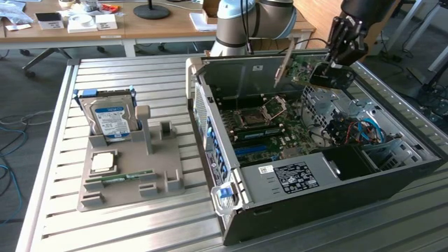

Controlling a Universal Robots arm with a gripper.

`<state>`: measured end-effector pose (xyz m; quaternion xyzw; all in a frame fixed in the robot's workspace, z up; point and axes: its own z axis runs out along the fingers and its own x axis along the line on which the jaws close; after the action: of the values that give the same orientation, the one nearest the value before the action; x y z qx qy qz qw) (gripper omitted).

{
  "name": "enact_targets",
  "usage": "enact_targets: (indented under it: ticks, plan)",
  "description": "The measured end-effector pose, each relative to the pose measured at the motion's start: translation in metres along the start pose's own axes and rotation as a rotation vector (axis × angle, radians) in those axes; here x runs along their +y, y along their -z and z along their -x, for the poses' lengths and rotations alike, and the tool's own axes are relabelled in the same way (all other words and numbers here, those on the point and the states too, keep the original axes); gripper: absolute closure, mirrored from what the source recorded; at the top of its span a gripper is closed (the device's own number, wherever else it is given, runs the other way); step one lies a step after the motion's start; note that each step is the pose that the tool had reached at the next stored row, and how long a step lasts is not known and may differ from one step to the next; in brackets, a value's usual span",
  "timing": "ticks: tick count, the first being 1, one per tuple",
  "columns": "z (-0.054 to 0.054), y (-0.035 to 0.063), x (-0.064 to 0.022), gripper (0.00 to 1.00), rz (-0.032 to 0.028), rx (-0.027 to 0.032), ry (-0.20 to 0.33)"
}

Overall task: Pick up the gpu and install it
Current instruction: 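Insert the gpu into the slot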

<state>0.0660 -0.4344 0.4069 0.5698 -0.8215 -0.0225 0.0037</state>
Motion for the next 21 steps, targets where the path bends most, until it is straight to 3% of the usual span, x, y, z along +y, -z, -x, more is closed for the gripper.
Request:
enact_targets:
  ticks: [6,8,21]
  plan:
    - [0.0000,-0.0003,0.0000,0.73,0.0020,0.0043,0.104]
    - [0.0000,-0.0004,0.0000,0.73,0.0032,0.0067,0.163]
    - [0.0000,-0.0009,-0.0001,0.73,0.0072,0.0153,0.371]
